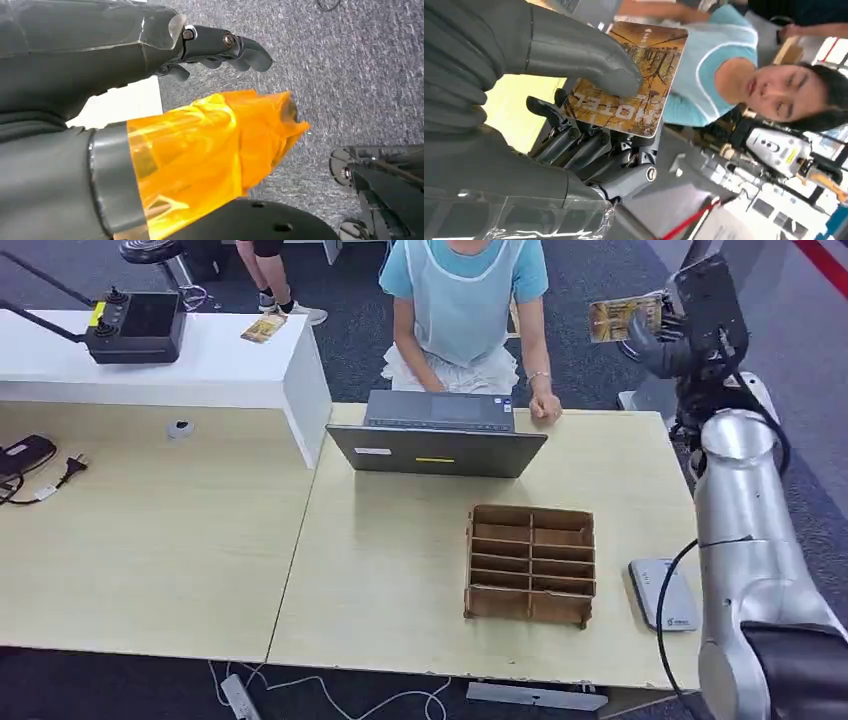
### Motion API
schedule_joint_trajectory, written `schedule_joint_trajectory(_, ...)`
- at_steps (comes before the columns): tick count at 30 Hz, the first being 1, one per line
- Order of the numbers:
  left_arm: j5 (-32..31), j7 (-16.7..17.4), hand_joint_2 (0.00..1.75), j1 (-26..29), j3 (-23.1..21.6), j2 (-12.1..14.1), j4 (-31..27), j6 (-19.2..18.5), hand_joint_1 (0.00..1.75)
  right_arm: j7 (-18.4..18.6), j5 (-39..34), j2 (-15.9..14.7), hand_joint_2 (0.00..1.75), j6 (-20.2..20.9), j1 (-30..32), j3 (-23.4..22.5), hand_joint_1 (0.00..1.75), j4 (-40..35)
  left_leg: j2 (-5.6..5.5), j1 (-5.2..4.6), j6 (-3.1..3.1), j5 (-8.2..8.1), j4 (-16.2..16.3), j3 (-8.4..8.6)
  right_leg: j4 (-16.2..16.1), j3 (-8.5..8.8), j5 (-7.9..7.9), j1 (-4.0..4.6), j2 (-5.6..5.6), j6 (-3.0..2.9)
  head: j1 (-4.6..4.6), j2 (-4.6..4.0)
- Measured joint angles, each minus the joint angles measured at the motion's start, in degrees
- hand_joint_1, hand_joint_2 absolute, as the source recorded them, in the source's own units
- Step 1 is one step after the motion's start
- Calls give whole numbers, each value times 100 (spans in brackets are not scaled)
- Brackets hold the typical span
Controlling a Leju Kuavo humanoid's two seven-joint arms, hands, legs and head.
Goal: Pass the card to the sensor for recognition and then transmit it.
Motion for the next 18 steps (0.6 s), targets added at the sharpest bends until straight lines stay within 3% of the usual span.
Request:
schedule_joint_trajectory(5, 85, -2, 0, 4, 72, 11, 0, 11, 0, -148, -893, -275, 175, 624, -83, -162, 175, 236, -2, 0, 0, -1, 1, -2, -2, 1, 0, -1, -3, 0, 0, 0)
schedule_joint_trajectory(10, 109, 0, 0, 4, 125, 11, 0, 35, 0, -197, -1462, -544, 175, 963, -63, -245, 175, 369, 0, -2, 2, -2, 2, 0, -3, -1, 0, -2, 2, 0, 0, 0)
schedule_joint_trajectory(18, 162, -2, 0, 15, 175, 11, 0, 101, 0, -249, -2815, -1170, 175, 1628, 374, -315, 175, 417, -6, -1, 2, -2, 3, -1, -4, 2, -1, -1, -6, 1, 2, 0)
